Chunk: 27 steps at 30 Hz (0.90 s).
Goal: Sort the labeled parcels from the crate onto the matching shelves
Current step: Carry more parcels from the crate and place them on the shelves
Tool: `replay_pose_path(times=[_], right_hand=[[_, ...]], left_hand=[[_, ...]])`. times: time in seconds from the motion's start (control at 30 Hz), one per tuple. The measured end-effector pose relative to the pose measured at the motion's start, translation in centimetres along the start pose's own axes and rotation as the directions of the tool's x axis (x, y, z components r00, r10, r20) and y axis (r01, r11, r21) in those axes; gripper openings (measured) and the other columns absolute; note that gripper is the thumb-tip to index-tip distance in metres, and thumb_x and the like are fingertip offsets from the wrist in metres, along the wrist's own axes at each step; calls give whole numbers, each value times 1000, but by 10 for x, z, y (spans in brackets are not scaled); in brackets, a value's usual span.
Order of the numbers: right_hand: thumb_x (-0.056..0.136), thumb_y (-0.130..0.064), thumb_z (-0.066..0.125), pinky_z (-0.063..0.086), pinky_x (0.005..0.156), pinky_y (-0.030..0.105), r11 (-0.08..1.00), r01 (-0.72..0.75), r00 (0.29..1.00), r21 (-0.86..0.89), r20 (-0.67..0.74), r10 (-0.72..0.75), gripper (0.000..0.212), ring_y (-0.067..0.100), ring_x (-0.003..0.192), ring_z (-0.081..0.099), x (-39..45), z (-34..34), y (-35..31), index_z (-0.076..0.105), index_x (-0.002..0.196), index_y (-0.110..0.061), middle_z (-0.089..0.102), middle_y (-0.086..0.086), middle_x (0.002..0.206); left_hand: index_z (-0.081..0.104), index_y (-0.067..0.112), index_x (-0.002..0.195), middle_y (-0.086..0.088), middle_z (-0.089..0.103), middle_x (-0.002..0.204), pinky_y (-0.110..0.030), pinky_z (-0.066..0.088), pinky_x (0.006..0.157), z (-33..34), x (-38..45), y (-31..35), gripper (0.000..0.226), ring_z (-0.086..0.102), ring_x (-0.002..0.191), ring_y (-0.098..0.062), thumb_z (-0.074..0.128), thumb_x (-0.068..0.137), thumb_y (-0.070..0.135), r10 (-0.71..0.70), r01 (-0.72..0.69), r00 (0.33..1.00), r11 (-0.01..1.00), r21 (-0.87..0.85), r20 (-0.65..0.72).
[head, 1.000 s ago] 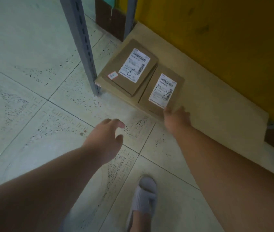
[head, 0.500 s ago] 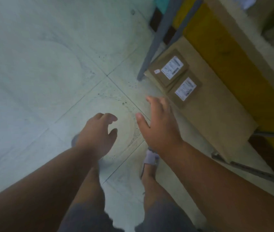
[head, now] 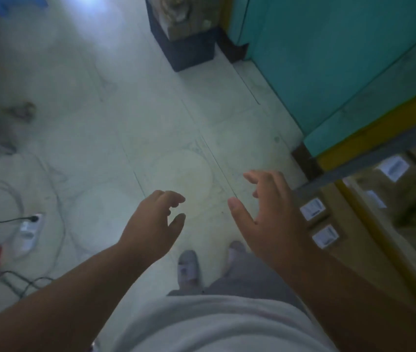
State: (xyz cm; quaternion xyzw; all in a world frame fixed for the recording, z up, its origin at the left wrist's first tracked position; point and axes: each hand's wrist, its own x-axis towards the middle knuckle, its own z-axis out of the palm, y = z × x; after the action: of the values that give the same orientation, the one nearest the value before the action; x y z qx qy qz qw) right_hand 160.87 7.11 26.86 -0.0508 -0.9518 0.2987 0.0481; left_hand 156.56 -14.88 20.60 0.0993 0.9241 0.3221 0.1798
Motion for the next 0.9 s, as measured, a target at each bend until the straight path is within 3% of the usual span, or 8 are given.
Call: replay_pose_path(times=[0.17, 0.3, 0.47, 0.6, 0.73, 0.9], right_hand=[[88, -50, 51, 40, 75, 22, 998, 59, 998, -10, -19, -59, 49, 5, 94, 47, 90, -7, -2, 53, 124, -17, 56, 2, 115], [89, -53, 46, 38, 76, 17, 996, 93, 994, -8, 58, -93, 47, 3, 96, 50, 183, -6, -4, 49, 126, -25, 54, -4, 119], [90, -57, 44, 31, 73, 6, 977, 215, 964, -12, 162, -210, 50, 6, 103, 54, 312, -9, -38, 50, 130, -27, 51, -7, 125], [95, -44, 56, 37, 76, 16, 959, 285, 942, 1, 182, -280, 44, 8, 105, 52, 411, 11, -88, 49, 134, -25, 47, -10, 120], [93, -44, 59, 35, 69, 8, 967, 254, 954, 26, 158, -255, 43, 2, 96, 50, 500, 48, -126, 48, 132, -28, 43, -15, 115], [92, -41, 61, 36, 70, 7, 991, 122, 991, 49, 49, -124, 44, 4, 96, 53, 593, 70, -141, 51, 131, -25, 51, -8, 122]], left_hand=[[61, 25, 125, 7, 60, 115, -25, 51, 82, -18, 75, 6, 33, 58, 95, -10, 67, 92, 26, -28, 28, 1000, 999, 34, -2], [59, 27, 128, 6, 59, 121, -28, 51, 88, -48, 155, 1, 37, 59, 106, -13, 66, 92, 29, -53, 54, 998, 996, 72, -20], [56, 28, 131, 7, 59, 123, -30, 52, 89, -111, 224, -19, 40, 59, 105, -12, 66, 92, 33, -209, 213, 968, 977, 17, -140], [59, 27, 128, 7, 60, 119, -31, 52, 88, -161, 266, -51, 38, 59, 101, -12, 68, 91, 30, -324, 316, 914, 946, -73, -243], [58, 28, 127, 10, 58, 114, -27, 51, 84, -211, 332, -93, 38, 59, 94, -9, 69, 90, 29, -379, 354, 888, 925, -140, -259], [59, 28, 126, 6, 60, 115, -30, 51, 83, -282, 454, -119, 35, 60, 93, -11, 67, 92, 31, -280, 272, 942, 960, -68, -184]])
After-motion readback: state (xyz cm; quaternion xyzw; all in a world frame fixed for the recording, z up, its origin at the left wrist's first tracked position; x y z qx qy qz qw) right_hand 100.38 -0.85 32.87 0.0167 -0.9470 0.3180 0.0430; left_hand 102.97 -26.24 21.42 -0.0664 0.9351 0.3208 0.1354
